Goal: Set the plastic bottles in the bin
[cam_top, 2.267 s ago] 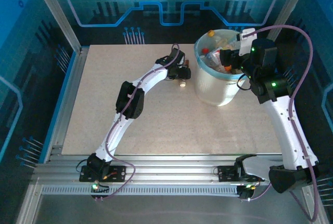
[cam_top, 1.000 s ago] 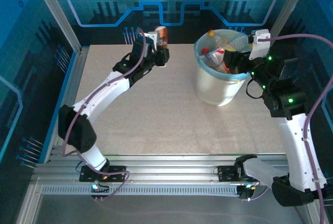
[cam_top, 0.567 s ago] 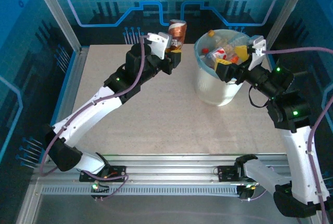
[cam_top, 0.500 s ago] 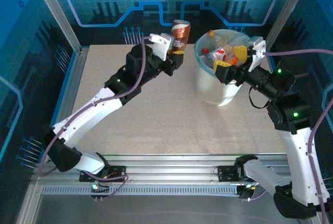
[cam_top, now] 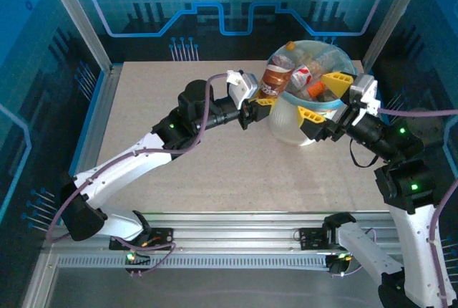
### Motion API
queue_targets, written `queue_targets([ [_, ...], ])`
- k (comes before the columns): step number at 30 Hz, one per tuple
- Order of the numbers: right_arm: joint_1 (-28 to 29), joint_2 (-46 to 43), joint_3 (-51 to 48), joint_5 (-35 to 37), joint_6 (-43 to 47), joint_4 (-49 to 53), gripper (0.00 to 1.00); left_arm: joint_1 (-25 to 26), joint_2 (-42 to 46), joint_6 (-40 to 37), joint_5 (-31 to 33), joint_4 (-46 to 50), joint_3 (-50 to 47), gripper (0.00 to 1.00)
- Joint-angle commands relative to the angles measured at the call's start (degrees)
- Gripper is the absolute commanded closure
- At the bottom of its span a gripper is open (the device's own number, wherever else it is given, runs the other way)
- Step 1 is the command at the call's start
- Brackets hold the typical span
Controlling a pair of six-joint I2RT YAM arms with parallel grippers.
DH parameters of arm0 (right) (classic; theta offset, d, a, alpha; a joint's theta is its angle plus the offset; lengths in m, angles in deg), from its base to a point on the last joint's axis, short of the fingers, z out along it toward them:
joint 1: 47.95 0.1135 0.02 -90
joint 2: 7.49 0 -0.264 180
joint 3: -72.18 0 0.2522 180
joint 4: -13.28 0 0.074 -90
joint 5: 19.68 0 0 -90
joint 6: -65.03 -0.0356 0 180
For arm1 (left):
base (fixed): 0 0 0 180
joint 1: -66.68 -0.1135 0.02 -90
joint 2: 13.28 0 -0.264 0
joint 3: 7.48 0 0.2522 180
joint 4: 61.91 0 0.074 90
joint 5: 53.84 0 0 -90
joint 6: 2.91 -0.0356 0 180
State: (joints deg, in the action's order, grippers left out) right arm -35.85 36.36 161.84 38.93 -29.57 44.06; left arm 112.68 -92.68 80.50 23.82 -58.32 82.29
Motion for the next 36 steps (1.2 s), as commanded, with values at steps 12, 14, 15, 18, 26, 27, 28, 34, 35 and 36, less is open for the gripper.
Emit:
queue_targets([
  [12, 2.42, -1.82, -3.46, -3.42, 4.59, -8.83, 0.05, 0.76, 3.94, -3.36, -10.75, -8.8, -3.41, 1.0],
  [14, 2.71, -1.85, -3.74, -3.51, 5.05, -9.02, 0.05, 0.76, 4.15, -3.43, -10.95, -9.35, -3.91, 1.0],
  [15, 2.83, -1.85, -3.67, -3.67, 5.29, -8.74, 0.05, 0.76, 4.14, -3.47, -10.95, -9.8, -4.24, 1.0],
  [18, 3.07, -1.84, -2.96, -3.65, 6.27, -6.82, 0.06, 0.78, 4.16, -3.77, -10.78, -11.16, -4.91, 1.0],
  [26, 3.65, -0.48, -2.43, -5.18, 5.97, -6.91, 0.06, 0.76, 4.49, -4.08, -11.05, -12.91, -6.0, 1.0],
  [27, 3.8, -0.18, -2.21, -5.03, 5.64, -6.91, 0.06, 0.76, 4.59, -4.04, -11.33, -13.46, -6.2, 1.0],
  [28, 3.85, 0.14, -2.08, -4.61, 5.0, -6.97, 0.06, 0.76, 4.69, -4.04, -11.8, -14.08, -6.67, 1.0],
  [34, 4.21, 4.33, 1.28, -1.96, -1.69, -6.88, 0.02, 0.78, 4.95, -4.84, -14.61, -14.7, -6.71, 1.0],
  [35, 4.33, 5.15, 2.14, -2.47, -2.61, -6.5, 0.02, 0.79, 5.03, -5.13, -14.88, -14.55, -6.66, 1.0],
  [36, 4.38, 5.99, 3.07, -3.18, -3.29, -6.16, 0.02, 0.76, 5.09, -5.19, -15.03, -14.42, -6.62, 1.0],
])
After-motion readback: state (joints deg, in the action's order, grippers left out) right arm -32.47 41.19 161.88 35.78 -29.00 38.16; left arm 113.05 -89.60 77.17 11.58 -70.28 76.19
